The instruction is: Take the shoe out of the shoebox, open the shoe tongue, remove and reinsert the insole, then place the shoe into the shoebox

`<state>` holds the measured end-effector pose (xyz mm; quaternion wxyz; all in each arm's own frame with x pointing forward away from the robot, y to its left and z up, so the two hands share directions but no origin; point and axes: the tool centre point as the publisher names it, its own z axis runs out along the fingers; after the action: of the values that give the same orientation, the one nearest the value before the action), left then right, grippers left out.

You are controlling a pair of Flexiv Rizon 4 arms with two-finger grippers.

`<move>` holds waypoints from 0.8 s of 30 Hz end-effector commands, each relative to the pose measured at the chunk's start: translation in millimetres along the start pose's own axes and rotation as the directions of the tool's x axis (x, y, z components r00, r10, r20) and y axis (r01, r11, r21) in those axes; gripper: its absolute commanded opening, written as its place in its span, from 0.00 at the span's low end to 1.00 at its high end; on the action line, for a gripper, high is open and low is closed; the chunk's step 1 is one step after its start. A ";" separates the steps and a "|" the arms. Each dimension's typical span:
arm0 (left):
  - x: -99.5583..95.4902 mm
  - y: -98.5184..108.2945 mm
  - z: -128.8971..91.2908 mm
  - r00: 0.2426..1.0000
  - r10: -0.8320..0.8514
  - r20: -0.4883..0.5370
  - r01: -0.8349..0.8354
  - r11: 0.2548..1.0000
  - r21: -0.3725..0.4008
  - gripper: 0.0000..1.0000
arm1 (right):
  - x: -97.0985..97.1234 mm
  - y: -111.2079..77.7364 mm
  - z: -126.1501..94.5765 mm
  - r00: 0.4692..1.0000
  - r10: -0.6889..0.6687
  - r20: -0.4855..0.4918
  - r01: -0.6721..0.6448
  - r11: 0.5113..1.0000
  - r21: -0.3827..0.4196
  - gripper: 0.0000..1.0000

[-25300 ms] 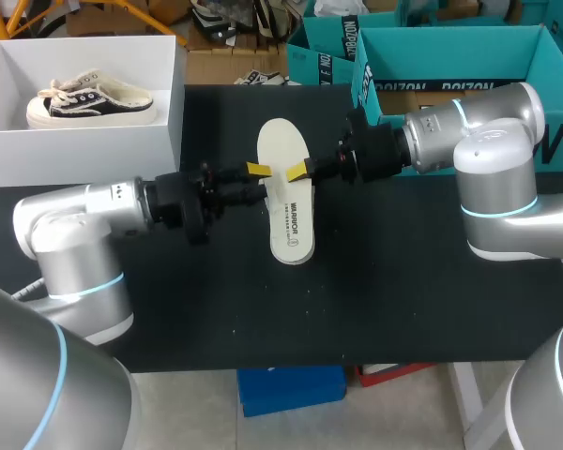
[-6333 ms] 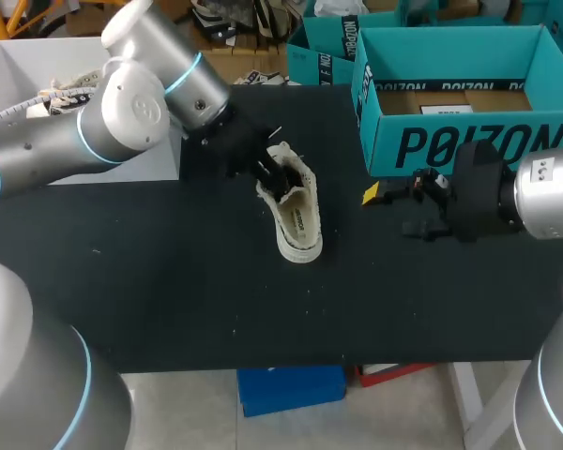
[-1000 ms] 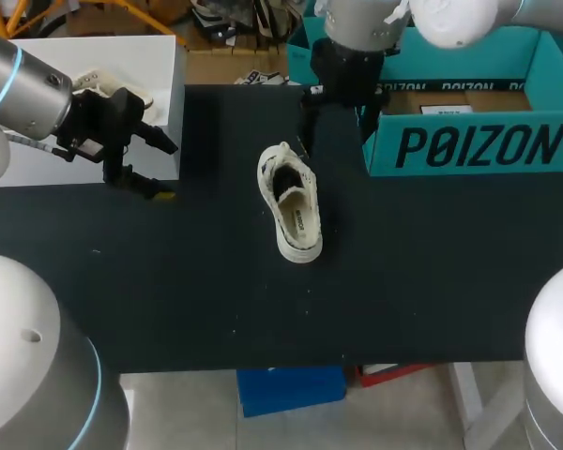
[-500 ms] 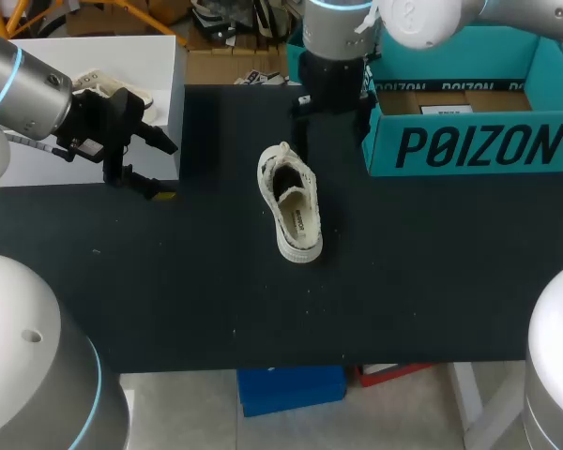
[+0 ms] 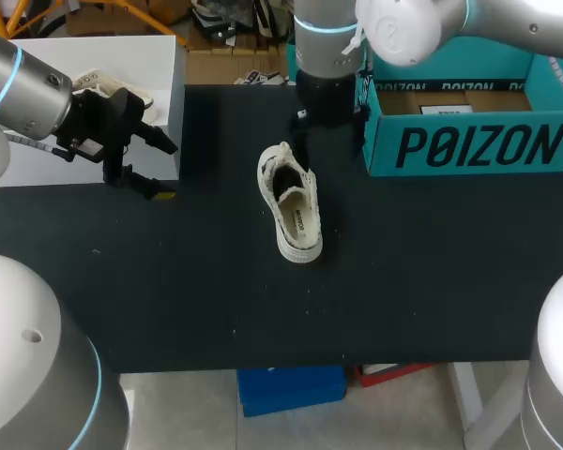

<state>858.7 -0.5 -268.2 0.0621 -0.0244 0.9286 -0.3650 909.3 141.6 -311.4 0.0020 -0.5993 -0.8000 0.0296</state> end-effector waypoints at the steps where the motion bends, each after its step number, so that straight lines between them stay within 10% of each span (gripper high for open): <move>1: 1.4 0.7 0.9 1.000 0.002 0.006 -0.002 1.000 0.001 1.00 | 0.5 4.9 12.9 1.000 0.004 -0.006 -0.004 1.000 0.004 0.65; 24: 1.4 0.7 0.9 1.000 0.002 0.006 -0.002 1.000 0.001 1.00 | 11.0 21.5 54.6 0.999 0.000 -0.046 0.003 0.998 0.059 0.48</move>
<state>858.6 -0.5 -268.2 0.0621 -0.0244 0.9286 -0.3650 919.5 152.0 -359.7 0.0338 -0.5993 -0.7990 0.0367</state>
